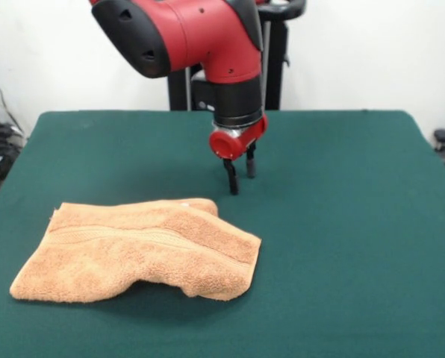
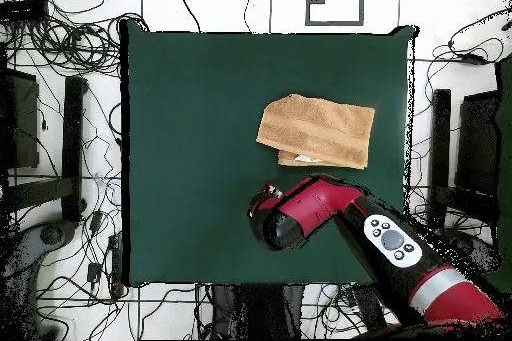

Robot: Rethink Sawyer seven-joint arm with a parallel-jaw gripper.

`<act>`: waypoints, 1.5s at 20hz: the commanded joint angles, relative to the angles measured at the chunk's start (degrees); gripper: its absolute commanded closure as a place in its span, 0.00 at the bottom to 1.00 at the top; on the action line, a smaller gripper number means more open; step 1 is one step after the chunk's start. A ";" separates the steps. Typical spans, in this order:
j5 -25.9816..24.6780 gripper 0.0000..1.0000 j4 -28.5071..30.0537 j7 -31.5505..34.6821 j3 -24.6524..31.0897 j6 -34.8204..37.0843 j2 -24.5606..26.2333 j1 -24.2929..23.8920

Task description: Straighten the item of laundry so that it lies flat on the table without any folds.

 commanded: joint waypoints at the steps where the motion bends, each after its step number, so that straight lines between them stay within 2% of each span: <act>1: -0.26 0.00 -6.74 -14.54 4.44 5.11 3.55 2.49; 7: 3.73 0.00 -4.64 -16.81 6.02 8.87 1.25 0.62; 12: 5.54 0.00 -5.25 -18.77 7.05 11.03 2.83 -0.50; 18: 11.11 0.00 -2.75 -18.43 9.77 17.12 -4.01 0.78; 30: 10.69 0.00 -5.19 -18.09 11.54 18.65 -2.80 1.73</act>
